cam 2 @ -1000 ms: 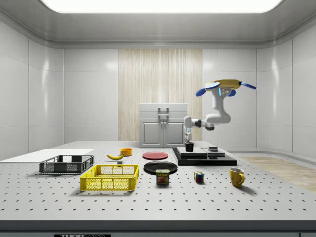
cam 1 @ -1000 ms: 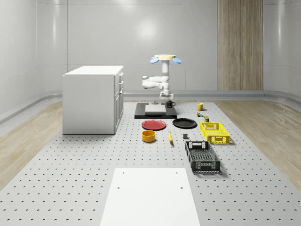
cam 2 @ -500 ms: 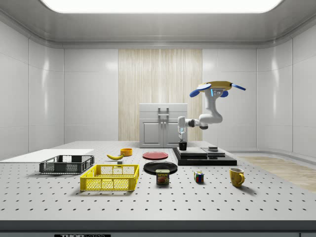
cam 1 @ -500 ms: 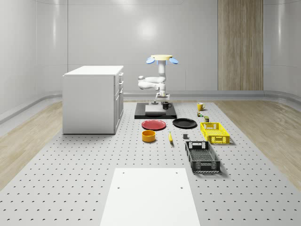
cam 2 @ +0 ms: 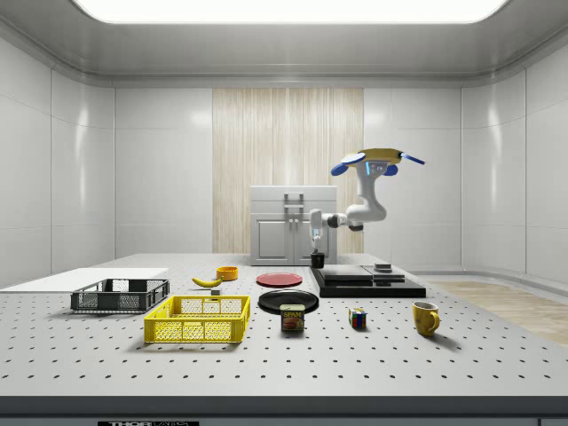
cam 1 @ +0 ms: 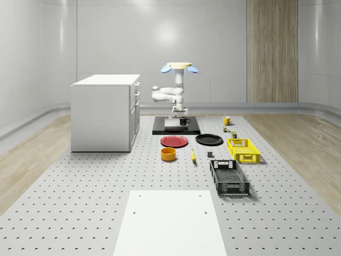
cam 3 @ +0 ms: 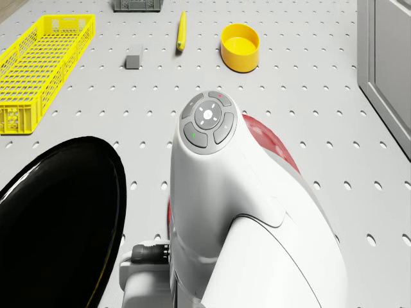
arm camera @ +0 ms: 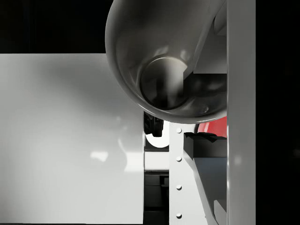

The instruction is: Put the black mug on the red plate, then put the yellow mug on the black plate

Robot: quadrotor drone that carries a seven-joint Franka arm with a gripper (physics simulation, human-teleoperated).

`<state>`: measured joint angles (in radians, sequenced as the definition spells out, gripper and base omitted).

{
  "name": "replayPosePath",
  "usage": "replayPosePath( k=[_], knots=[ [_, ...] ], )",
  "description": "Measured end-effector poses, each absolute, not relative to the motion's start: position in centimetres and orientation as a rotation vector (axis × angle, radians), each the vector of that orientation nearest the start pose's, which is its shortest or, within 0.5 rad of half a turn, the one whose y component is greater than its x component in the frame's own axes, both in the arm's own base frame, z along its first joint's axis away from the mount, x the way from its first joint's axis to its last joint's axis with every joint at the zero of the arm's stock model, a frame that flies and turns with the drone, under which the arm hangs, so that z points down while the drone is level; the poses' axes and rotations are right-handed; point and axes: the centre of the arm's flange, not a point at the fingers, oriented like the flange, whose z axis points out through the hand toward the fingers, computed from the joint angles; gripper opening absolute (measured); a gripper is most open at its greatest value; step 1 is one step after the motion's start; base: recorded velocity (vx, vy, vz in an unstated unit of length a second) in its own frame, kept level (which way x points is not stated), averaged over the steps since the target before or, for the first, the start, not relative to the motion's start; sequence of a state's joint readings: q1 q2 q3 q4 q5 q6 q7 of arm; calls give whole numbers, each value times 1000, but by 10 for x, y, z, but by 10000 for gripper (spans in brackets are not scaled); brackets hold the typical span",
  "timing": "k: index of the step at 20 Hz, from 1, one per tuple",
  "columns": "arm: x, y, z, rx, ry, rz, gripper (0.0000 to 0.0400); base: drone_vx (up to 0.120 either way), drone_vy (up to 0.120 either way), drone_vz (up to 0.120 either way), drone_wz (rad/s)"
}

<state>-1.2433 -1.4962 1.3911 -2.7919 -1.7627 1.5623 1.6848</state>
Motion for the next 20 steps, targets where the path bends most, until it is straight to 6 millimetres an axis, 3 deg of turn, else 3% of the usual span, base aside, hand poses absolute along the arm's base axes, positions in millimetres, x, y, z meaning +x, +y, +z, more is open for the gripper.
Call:
replayPosePath(
  k=[6, 17, 20],
  knots=[
    [333, 4, 491, 1, -2, 785, 110, 120, -87, 0, 0],
    [333, 4, 491, 1, -2, 785, 110, 120, 0, 0, 0],
    [333, 4, 491, 1, -2, 785, 110, 120, -93, 0, 0]
  ],
)
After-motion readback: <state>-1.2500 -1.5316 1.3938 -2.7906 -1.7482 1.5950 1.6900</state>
